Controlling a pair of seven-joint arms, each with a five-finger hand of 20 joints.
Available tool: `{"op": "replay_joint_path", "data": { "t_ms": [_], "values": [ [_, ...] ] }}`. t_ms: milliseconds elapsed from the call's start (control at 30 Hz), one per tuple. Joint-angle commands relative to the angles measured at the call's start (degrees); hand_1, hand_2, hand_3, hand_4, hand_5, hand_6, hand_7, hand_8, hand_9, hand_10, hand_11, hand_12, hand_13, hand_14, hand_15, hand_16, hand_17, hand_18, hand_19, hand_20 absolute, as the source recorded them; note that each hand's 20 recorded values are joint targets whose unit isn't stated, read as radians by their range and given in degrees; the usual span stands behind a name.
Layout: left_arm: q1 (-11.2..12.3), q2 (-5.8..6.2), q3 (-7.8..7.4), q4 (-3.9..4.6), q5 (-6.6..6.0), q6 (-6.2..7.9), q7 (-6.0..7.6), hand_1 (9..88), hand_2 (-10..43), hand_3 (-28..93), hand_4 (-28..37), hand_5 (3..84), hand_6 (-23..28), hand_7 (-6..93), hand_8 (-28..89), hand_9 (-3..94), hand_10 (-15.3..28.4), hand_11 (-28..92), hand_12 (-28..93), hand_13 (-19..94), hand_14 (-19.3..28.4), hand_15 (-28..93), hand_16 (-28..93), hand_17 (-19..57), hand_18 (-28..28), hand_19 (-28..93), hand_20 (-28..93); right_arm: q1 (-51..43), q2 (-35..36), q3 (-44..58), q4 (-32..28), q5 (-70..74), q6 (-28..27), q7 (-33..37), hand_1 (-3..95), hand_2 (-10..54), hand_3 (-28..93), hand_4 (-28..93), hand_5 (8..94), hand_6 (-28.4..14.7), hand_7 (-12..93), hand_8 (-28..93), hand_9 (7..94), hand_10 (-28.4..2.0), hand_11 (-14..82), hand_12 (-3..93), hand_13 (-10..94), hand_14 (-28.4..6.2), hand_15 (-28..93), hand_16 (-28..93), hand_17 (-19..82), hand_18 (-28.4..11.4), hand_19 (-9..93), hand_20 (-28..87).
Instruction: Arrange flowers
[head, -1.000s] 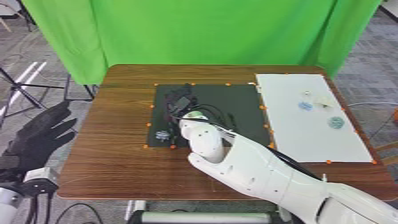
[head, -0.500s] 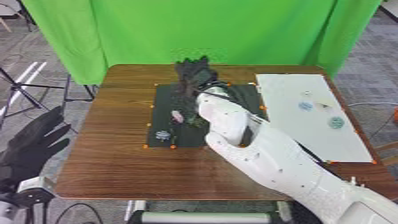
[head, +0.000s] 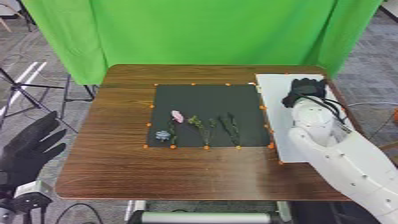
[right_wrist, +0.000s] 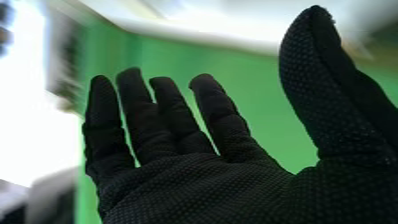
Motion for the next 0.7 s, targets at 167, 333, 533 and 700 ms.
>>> {"op": "replay_joint_path", "data": {
  "t_ms": [167,333,533,700],
  "values": [
    [0.9,-0.21,-0.56,-0.36,0.23,0.01,-0.25,23.8,-1.5,70,-26.3,21.7,0.5,17.7,-9,17.1,8.6,10,20,13,11.5,16,8,-12.6,17.7,34,10,-18.0,6.2,13.2,-3.8,-1.0,6.0,5.5,27.4,-9.5,87,-28,25.8,-11.1,17,-7,23.9,-19.8,11.4,26.3,23,-20.0,16,21,2,-23.4,54,28],
    [0.7,-0.11,-0.43,-0.21,0.16,-0.29,-0.48,23.7,-1.6,70,-26.1,21.7,0.5,17.7,-9,17.0,8.6,10,20,13,11.5,16,8,-12.6,17.7,34,10,-20.0,6.6,14.7,-3.2,-0.2,8.0,5.0,27.3,-9.5,87,-28,27.4,-10.5,18,-7,27.5,-18.8,14.0,26.5,30,-17.9,19,22,3,-23.2,56,28],
    [0.8,0.0,-0.57,-0.16,0.11,-0.15,-0.67,23.6,-1.7,70,-26.2,21.7,0.5,17.7,-9,17.1,8.6,9,20,13,11.5,16,8,-12.6,17.7,34,10,-21.4,7.0,13.1,-0.5,-3.5,17.9,0.5,29.3,-9.5,87,-28,37.4,-6.1,27,-12,43.2,-14.4,27.6,23.7,51,-9.8,36,19,10,-20.9,64,34],
    [0.9,-0.02,-0.66,-0.21,0.08,-0.15,-0.6,23.7,-1.5,70,-26.3,21.7,0.5,17.7,-10,17.1,8.6,10,20,13,11.5,16,8,-12.6,17.7,34,10,-22.9,7.3,12.3,0.7,-6.8,30.0,-4.1,44.3,-8.7,80,-28,59.5,1.6,43,-6,75.7,-6.7,21.4,40.4,74,-2.5,43,30,22,-19.5,74,44]
  ]
}}
